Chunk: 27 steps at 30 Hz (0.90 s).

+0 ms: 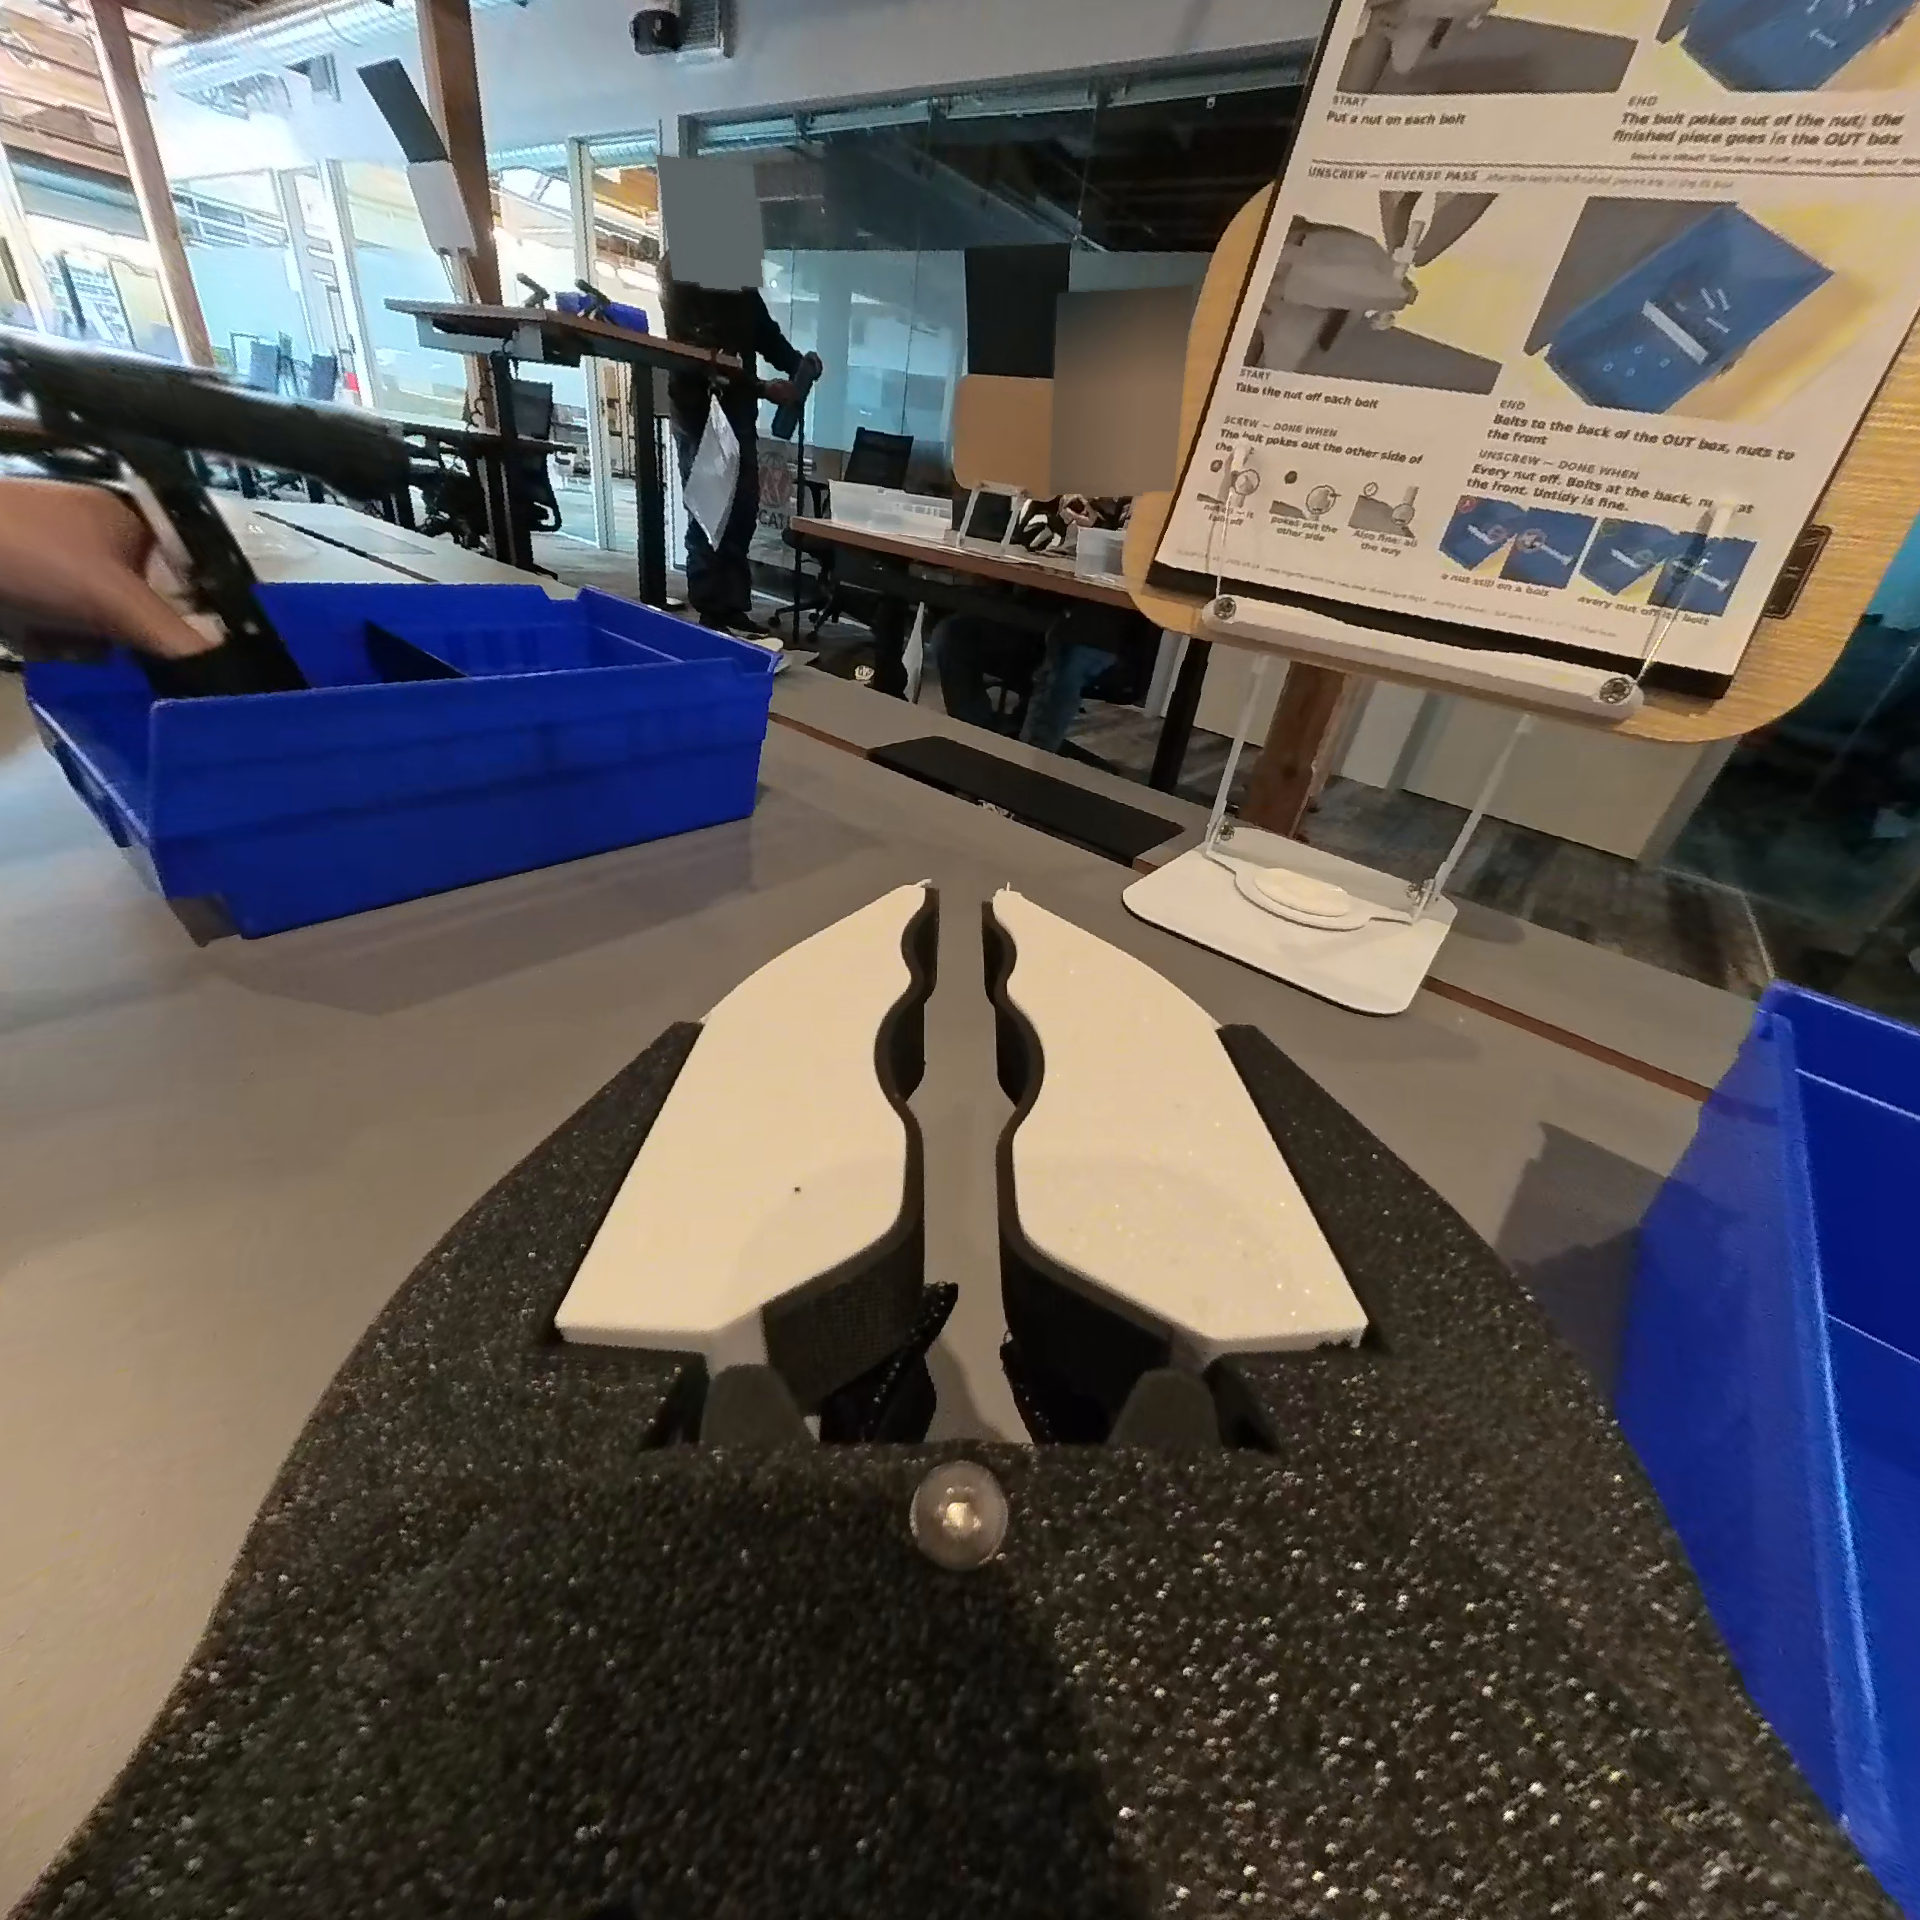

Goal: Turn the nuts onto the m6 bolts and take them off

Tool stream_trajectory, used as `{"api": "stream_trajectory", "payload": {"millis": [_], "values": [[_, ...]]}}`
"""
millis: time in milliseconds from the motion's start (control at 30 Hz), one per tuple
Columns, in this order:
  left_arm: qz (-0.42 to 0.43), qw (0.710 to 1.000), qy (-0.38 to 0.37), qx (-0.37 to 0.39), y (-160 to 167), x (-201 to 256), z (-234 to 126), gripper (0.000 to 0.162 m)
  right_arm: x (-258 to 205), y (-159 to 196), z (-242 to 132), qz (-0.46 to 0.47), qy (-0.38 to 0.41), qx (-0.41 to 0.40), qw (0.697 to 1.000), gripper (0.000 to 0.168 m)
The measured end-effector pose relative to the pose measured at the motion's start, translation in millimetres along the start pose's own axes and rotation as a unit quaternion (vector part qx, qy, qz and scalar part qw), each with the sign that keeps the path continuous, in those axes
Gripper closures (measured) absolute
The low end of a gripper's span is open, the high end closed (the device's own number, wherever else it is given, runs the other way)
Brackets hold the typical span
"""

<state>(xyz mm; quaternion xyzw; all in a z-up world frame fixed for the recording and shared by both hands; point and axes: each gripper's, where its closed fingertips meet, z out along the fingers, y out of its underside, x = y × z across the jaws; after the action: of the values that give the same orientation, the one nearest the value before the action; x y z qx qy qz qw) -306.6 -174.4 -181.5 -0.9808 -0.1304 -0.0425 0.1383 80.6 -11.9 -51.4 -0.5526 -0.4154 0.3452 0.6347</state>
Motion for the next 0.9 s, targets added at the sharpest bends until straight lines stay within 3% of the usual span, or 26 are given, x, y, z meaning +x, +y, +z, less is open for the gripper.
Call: {"api": "stream_trajectory", "payload": {"millis": [300, 433, 500, 633, 800, 900], "values": [[-0.014, 0.999, -0.016, -0.045, 8, -8, 10, 0.137, 0, 0, 0, 0.001, -0.001, 0.0, 1.0, 0.161], [-0.011, 0.998, -0.023, -0.059, 11, -9, 11, 0.152, 0, 0, 0, 0.001, -0.002, 0.0, 1.0, 0.161], [-0.007, 0.997, -0.03, -0.069, 13, -10, 10, 0.152, 0, 0, 0, 0.0, -0.002, 0.0, 1.0, 0.161], [0.015, 0.998, -0.052, -0.026, 0, 2, -8, 0.152, 0, -1, -1, 0.0, -0.001, 0.002, 1.0, 0.161], [0.139, 0.982, -0.055, 0.119, -42, 93, -75, 0.153, -2, 0, 0, -0.005, -0.003, -0.002, 1.0, 0.161], [0.233, 0.962, -0.02, 0.139, -50, 168, -74, 0.153, -3, 1, 0, -0.017, 0.0, -0.006, 1.0, 0.161]]}}
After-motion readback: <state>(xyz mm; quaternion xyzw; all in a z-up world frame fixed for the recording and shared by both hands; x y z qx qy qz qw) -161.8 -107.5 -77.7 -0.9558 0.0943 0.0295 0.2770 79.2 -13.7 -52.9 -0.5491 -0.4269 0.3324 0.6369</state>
